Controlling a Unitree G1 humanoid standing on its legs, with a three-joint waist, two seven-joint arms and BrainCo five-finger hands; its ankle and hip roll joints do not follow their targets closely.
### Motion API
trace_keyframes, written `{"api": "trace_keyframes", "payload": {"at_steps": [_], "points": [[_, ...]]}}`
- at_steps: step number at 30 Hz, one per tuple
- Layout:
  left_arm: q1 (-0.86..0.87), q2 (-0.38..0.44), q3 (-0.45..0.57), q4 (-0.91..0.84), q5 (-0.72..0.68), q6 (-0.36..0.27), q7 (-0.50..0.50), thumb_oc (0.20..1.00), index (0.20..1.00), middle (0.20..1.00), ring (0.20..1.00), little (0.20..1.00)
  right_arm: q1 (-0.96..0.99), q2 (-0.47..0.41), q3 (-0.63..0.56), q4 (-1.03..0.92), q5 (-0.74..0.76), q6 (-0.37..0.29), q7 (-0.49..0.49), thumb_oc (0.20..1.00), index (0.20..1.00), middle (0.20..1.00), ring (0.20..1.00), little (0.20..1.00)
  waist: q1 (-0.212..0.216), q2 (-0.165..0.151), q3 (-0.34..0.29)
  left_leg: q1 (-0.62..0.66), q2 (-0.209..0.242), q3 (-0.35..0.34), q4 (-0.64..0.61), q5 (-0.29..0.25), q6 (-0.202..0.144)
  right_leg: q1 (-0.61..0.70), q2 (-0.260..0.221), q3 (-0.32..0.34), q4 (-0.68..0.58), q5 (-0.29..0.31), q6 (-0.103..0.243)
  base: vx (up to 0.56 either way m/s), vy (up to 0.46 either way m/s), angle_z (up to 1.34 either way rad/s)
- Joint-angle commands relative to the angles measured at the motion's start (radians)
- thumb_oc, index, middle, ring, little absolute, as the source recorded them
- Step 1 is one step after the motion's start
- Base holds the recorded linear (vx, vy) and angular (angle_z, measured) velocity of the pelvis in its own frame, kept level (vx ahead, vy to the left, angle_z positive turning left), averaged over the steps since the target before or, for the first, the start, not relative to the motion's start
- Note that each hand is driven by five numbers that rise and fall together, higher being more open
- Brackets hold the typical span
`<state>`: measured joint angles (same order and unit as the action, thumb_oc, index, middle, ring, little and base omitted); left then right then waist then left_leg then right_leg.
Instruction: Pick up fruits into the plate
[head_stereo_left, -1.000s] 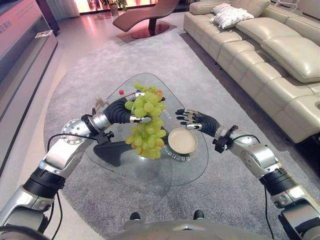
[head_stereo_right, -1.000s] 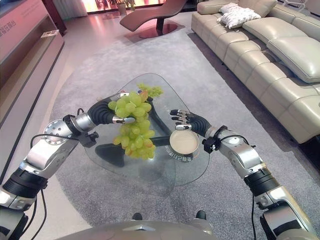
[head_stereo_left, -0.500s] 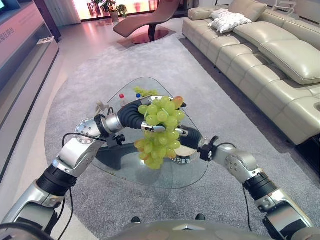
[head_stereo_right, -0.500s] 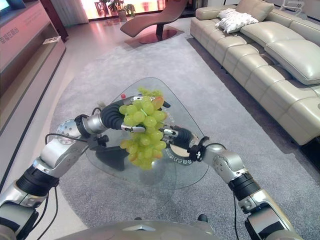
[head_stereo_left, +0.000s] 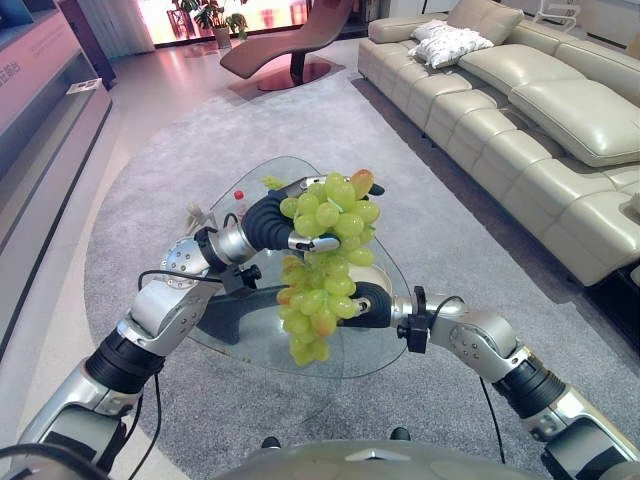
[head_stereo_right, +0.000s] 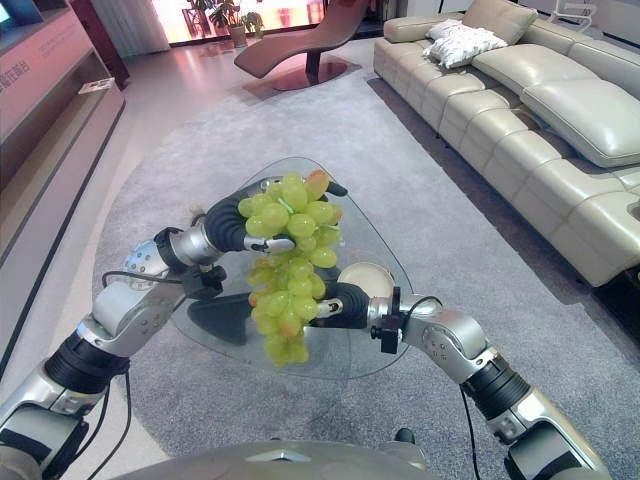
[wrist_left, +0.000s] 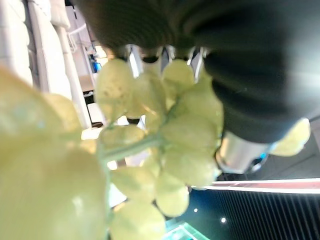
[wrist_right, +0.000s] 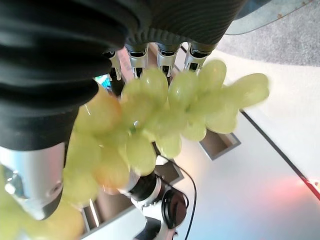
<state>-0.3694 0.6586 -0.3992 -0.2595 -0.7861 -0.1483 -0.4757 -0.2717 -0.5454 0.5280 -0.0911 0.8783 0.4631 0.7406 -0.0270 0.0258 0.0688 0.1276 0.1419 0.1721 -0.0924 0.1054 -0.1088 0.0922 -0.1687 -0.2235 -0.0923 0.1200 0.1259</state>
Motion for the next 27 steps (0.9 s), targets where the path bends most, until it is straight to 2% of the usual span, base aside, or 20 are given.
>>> {"api": "trace_keyframes", "payload": {"at_steps": [1,12,17,21,24,25,27], "points": [[-0.141,-0.014,-0.006,0.054,-0.088,-0.014,0.046,0.200,0.200,0.200,0.200,0.200,-0.091,0.031,0.024,-0.081,0.014,-0.047,0.057,1.000,1.000,1.000,1.000,1.000,0.001,-0.050,-0.002,0.019,-0.028,0.010,0.027,-0.144,0.012,0.053,-0.013,0.000,0.034,-0.119,0.024,0.00,0.000,0.00],[-0.085,-0.076,0.015,0.121,-0.073,0.019,0.053,0.200,0.200,0.200,0.200,0.200,-0.098,0.090,0.022,-0.116,0.041,-0.074,0.043,1.000,1.000,1.000,1.000,1.000,0.000,-0.049,0.001,0.026,-0.026,0.019,0.032,-0.146,0.015,0.057,-0.017,0.002,0.031,-0.115,0.025,0.00,-0.001,-0.05],[-0.077,-0.096,0.010,0.140,-0.028,0.008,0.071,0.200,0.200,0.200,0.200,0.200,-0.104,0.114,0.031,-0.132,0.069,-0.065,0.017,1.000,1.000,1.000,1.000,1.000,0.000,-0.047,0.000,0.029,-0.024,0.021,0.032,-0.145,0.015,0.058,-0.018,0.002,0.029,-0.111,0.026,0.00,0.000,0.00],[-0.079,-0.113,0.005,0.165,0.019,-0.012,0.123,0.200,0.200,0.200,0.200,0.200,-0.108,0.155,0.041,-0.121,0.097,-0.054,-0.001,1.000,1.000,1.000,1.000,1.000,0.001,-0.047,0.001,0.029,-0.022,0.025,0.037,-0.146,0.015,0.056,-0.021,0.001,0.030,-0.109,0.027,0.00,0.000,0.00],[-0.061,-0.133,0.024,0.196,0.113,-0.048,0.221,0.200,0.200,0.200,0.200,0.200,-0.103,0.184,0.055,-0.126,0.124,-0.034,-0.039,1.000,1.000,1.000,1.000,1.000,0.006,-0.049,0.001,0.030,-0.020,0.031,0.039,-0.147,0.014,0.058,-0.025,-0.007,0.027,-0.106,0.029,0.00,0.000,0.00],[-0.060,-0.134,0.024,0.196,0.114,-0.049,0.226,0.200,0.200,0.200,0.200,0.200,-0.103,0.185,0.055,-0.128,0.126,-0.033,-0.041,1.000,1.000,1.000,1.000,1.000,0.006,-0.049,0.001,0.030,-0.020,0.031,0.040,-0.147,0.014,0.058,-0.025,-0.007,0.026,-0.106,0.029,0.00,0.000,0.00],[-0.046,-0.154,0.051,0.220,0.174,-0.079,0.322,0.200,0.200,0.200,0.200,0.200,-0.091,0.208,0.056,-0.129,0.137,-0.026,-0.083,1.000,1.000,1.000,1.000,1.000,0.011,-0.052,0.001,0.030,-0.018,0.038,0.043,-0.147,0.013,0.059,-0.029,-0.015,0.024,-0.102,0.029,0.02,-0.011,-0.04]]}}
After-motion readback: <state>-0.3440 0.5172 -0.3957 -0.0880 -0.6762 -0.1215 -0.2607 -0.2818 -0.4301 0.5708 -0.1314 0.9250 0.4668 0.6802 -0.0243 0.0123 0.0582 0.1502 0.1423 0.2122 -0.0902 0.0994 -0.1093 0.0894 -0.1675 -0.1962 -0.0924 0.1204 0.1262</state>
